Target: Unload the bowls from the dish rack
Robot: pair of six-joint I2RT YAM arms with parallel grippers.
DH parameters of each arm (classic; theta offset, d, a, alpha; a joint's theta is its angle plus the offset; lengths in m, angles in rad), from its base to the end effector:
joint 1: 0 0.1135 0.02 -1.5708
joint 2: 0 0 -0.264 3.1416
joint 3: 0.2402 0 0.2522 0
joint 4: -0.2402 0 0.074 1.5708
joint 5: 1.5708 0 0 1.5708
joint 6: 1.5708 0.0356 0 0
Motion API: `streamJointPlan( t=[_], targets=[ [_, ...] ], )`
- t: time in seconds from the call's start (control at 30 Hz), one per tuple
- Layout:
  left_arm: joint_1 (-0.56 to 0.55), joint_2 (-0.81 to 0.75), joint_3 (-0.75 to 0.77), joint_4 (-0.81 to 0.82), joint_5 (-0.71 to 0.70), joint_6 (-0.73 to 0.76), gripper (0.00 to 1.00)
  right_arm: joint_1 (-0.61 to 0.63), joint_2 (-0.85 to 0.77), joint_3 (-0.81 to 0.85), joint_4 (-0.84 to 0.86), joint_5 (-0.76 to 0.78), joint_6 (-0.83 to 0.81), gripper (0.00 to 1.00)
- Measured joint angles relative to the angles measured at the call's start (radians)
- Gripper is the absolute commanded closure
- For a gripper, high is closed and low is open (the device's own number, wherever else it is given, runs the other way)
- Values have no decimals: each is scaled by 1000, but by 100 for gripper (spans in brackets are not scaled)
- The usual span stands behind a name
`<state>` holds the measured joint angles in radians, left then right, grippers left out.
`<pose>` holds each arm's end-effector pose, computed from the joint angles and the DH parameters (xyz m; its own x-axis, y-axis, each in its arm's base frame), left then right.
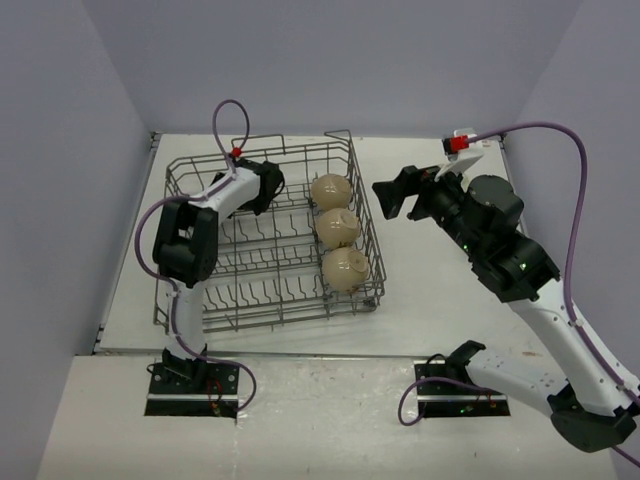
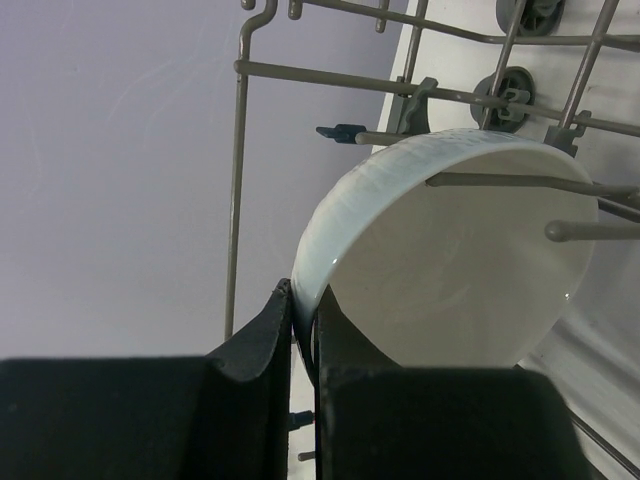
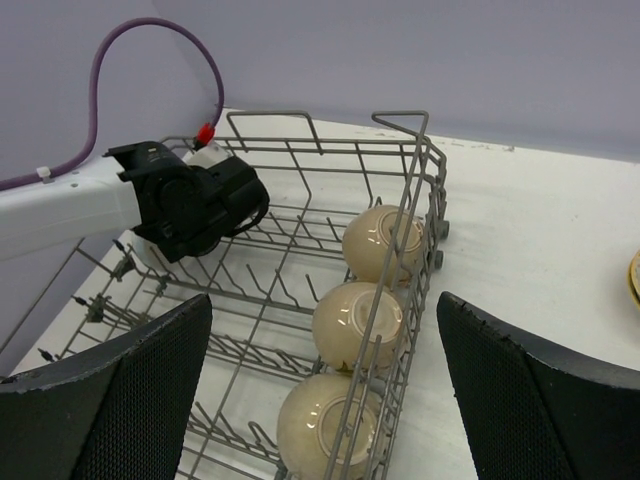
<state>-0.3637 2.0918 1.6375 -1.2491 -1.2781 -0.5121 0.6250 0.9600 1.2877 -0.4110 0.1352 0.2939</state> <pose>0.3735 -0.1057 0.2054 -0.9158 0.1973 -0.3498 -0.2613 0.3686 0.8921 0.1570 0.1073 0.4563 -0.2010 0.2090 -0.9570 -0.4311 0.8584 0.2780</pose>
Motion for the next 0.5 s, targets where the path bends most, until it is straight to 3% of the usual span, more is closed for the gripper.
streamJointPlan(
  t=[0.13,0.5],
  targets=[
    [-7,9,13,46,-16,87,100,-7,0,-3,3,-4,0,7],
    [-51,2,-51,428,-87,544,100,-39,-15,-22,17,-31,0,7]
  ],
)
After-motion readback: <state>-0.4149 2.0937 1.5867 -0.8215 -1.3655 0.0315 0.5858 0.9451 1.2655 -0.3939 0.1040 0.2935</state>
